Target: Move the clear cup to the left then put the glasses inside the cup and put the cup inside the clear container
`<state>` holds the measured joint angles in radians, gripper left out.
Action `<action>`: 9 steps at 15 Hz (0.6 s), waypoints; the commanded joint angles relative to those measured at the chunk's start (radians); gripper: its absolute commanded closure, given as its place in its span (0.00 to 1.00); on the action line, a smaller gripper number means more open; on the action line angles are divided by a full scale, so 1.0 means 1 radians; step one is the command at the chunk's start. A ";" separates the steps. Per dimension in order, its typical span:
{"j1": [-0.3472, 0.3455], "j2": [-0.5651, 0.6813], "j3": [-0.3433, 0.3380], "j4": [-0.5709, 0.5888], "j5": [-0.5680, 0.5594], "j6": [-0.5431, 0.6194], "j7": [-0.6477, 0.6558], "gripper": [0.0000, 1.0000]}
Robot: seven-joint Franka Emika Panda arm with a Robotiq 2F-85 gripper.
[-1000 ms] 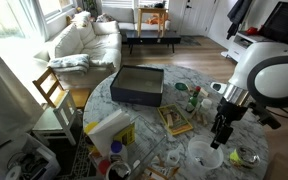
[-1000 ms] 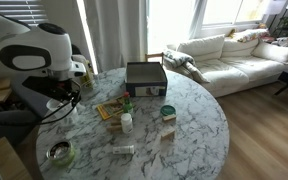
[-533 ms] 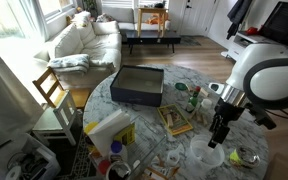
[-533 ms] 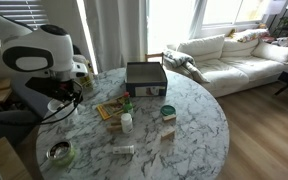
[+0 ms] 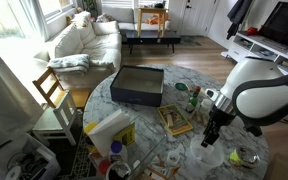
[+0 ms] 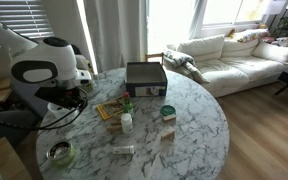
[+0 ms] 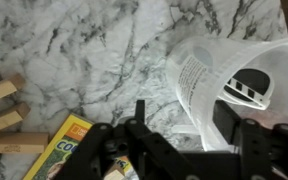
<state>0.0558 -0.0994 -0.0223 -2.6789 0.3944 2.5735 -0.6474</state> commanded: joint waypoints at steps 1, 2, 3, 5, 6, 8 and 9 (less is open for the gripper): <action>0.011 0.010 0.006 0.016 -0.021 0.002 0.017 0.61; 0.010 0.008 0.008 0.021 -0.036 -0.006 0.023 0.67; 0.009 0.000 0.010 0.027 -0.053 -0.016 0.033 0.76; 0.012 -0.016 0.011 0.047 -0.052 -0.042 0.024 0.90; 0.013 -0.021 0.012 0.060 -0.060 -0.049 0.025 0.98; 0.018 -0.034 0.012 0.099 -0.057 -0.090 0.009 1.00; 0.015 -0.042 0.013 0.121 -0.079 -0.121 0.010 1.00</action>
<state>0.0677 -0.1094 -0.0066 -2.6055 0.3629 2.5385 -0.6475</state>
